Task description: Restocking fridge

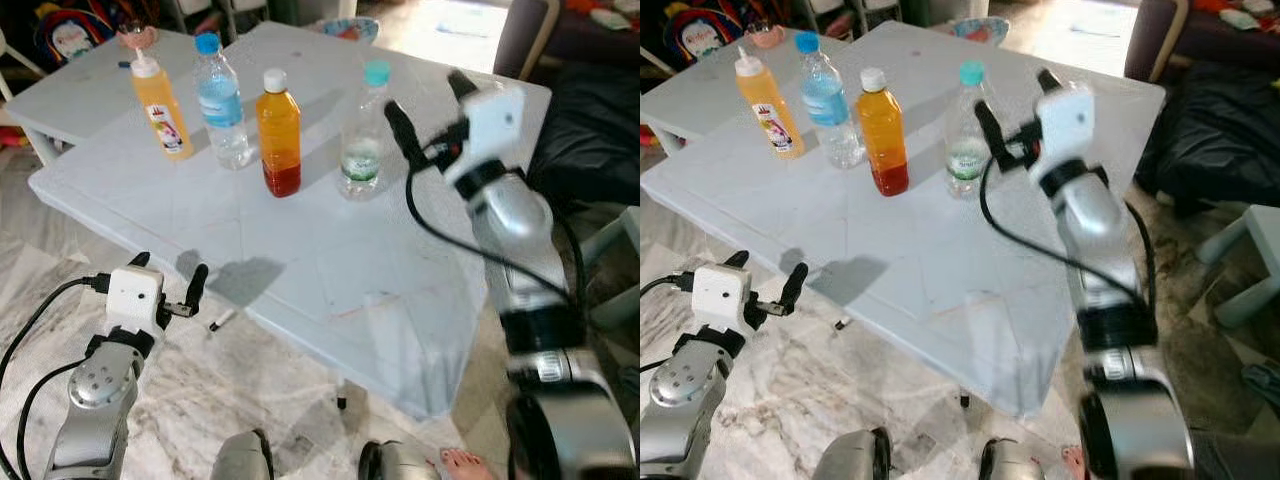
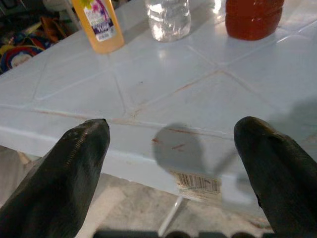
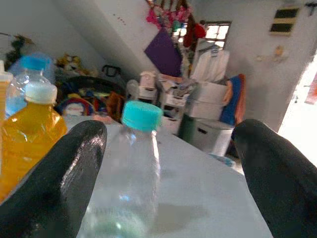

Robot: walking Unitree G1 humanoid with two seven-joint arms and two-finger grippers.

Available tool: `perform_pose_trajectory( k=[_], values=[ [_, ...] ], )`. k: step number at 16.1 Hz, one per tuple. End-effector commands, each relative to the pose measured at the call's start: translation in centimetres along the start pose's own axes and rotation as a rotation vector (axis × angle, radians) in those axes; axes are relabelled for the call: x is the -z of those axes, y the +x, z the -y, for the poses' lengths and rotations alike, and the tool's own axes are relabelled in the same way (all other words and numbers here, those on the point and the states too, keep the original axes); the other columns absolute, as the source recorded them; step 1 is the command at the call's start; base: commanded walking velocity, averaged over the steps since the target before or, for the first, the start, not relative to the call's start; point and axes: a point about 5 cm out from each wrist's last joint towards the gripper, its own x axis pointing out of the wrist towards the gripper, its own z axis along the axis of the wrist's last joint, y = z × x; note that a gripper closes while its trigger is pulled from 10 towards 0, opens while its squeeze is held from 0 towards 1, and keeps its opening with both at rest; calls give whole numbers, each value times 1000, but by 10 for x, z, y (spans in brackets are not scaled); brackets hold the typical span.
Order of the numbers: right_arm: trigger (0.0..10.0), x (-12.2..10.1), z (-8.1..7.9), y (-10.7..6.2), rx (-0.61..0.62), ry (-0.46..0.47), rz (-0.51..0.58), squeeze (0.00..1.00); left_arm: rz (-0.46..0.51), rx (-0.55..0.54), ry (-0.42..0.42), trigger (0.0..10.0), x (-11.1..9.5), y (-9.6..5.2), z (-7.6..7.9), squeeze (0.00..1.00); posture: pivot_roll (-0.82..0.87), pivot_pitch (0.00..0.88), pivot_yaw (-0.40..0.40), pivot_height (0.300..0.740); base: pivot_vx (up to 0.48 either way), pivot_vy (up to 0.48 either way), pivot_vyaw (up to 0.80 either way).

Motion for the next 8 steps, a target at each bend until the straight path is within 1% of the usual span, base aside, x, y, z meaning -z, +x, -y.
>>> perform_pose_trajectory(
  k=[1, 3, 5, 7, 8],
  values=[
    [10000, -1, 0, 7, -22, 28, -2, 0, -2, 1, 18, 10000, -3, -2, -4, 0, 148, 135, 48, 740, 0, 0, 0],
    [10000, -6, -2, 19, -64, 53, 6, 0, -2, 4, 25, 10000, -4, -2, -4, 0, 155, 136, 49, 740, 0, 0, 0],
    [10000, -7, -3, 22, -79, 56, 9, 0, -3, 4, 27, 10000, -4, -3, -4, 0, 157, 135, 50, 740, 0, 0, 0],
    [10000, -6, -8, 33, -129, 68, -10, 0, -6, 4, 33, 10000, -5, -2, -5, 0, 162, 134, 49, 740, 0, 0, 0],
    [10000, -5, -8, 35, -127, 75, -26, 0, -7, 4, 35, 10000, -5, -2, -5, 0, 162, 134, 49, 740, 0, 0, 0]
  ],
)
